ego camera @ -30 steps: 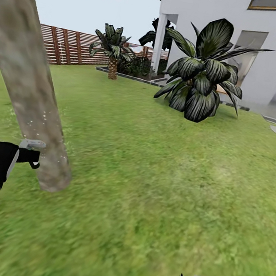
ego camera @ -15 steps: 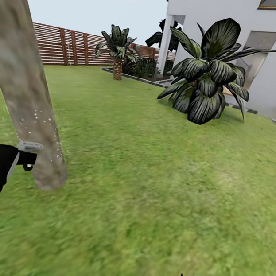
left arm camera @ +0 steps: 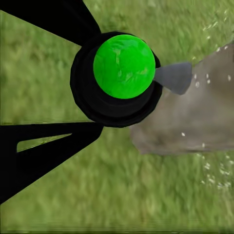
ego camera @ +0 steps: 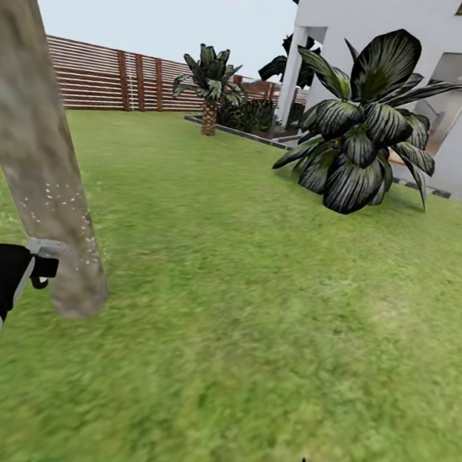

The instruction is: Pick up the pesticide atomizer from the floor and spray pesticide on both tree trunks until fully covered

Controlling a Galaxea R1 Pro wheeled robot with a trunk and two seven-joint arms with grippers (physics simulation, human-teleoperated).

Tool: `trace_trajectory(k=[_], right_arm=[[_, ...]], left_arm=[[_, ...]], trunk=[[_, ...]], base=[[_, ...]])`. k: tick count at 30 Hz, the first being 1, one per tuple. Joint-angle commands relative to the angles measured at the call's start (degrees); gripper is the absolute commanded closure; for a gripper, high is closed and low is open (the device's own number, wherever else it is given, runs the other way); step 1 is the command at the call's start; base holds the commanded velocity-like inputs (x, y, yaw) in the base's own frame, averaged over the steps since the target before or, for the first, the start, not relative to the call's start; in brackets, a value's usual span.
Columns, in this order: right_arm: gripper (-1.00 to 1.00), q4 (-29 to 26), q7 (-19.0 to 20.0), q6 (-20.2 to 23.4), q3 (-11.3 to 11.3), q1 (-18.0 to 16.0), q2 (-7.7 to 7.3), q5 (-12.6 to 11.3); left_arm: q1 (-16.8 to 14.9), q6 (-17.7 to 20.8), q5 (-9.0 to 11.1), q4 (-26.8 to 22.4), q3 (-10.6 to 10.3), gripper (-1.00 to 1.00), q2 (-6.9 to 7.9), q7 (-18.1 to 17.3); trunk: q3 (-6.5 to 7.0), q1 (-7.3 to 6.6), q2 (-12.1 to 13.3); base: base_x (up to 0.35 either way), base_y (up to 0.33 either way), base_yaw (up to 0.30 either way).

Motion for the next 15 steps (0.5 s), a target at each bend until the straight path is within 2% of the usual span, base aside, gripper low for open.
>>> trace_trajectory(k=[1,10,15], right_arm=[[-1.0,0.08,-0.28,-0.14,-0.3,-0.05,0.01,0.6],[-1.0,0.08,-0.28,-0.16,-0.31,-0.04,0.01,0.56],[-1.0,0.08,-0.28,-0.17,-0.31,-0.05,0.01,0.56]], left_arm=[[-0.05,0.22,-0.58,-0.09,0.16,1.0,-0.05,-0.58],[0.8,0.13,-0.57,1.2,0.54,1.0,-0.16,-0.41],[1.85,0.01,-0.62,1.82,1.28,1.0,0.3,-0.06]], trunk=[[-0.05,0.0,-0.02],[-0.05,0.0,-0.02],[-0.05,0.0,-0.02]], base=[[0.082,-0.265,0.0],[0.02,-0.268,0.008],[0.125,-0.229,0.234]])
